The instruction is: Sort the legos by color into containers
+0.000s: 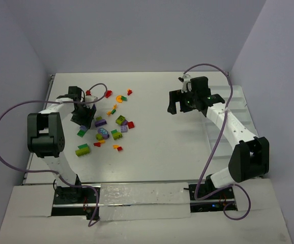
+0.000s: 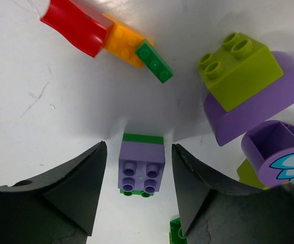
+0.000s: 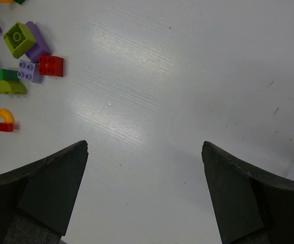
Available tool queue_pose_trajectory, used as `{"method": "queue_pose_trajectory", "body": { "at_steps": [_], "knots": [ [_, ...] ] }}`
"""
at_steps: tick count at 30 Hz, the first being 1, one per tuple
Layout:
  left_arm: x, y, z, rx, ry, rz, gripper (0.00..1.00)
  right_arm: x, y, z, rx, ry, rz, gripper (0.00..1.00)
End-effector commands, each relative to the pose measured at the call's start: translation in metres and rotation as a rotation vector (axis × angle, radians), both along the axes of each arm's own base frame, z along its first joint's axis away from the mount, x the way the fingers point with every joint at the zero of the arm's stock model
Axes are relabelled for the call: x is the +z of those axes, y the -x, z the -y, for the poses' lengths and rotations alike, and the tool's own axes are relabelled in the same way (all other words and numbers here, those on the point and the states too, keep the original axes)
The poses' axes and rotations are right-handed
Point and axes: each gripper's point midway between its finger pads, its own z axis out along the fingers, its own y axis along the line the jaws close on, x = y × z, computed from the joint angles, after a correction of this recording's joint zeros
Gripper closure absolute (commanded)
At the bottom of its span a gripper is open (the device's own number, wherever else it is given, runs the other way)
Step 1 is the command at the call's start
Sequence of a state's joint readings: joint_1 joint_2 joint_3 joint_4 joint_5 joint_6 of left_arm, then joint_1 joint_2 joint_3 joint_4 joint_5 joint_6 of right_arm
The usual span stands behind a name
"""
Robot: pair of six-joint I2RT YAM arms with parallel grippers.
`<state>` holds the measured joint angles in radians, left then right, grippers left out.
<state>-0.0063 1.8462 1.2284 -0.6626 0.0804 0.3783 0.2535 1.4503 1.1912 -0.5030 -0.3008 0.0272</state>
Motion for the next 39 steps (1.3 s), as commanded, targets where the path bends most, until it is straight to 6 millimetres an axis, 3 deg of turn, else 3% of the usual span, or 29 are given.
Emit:
{"method": "queue_pose_trajectory", "body": {
  "at_steps": [1, 9, 28, 39],
  "knots": [
    [0.002, 0.007, 0.004, -0.010, 0.027, -0.014, 0.40, 0.014, -0.009, -0.004, 0.018, -0.007, 0.042, 0.00],
    [0.005, 0.013, 0.002, -0.012, 0.018, -0.020, 0.44, 0.014, -0.010, -0.004, 0.020, -0.007, 0.040, 0.00],
    [0.020, 0.005, -0.013, 0.033, -0.010, 0.012, 0.44, 0.011, -0.009, -0.006, 0.021, -0.016, 0.030, 0.00],
    [0.024, 0.000, -0.008, 0.031, 0.018, 0.023, 0.44, 0.010, -0.009, -0.006, 0.021, -0.015, 0.028, 0.00]
  ]
}}
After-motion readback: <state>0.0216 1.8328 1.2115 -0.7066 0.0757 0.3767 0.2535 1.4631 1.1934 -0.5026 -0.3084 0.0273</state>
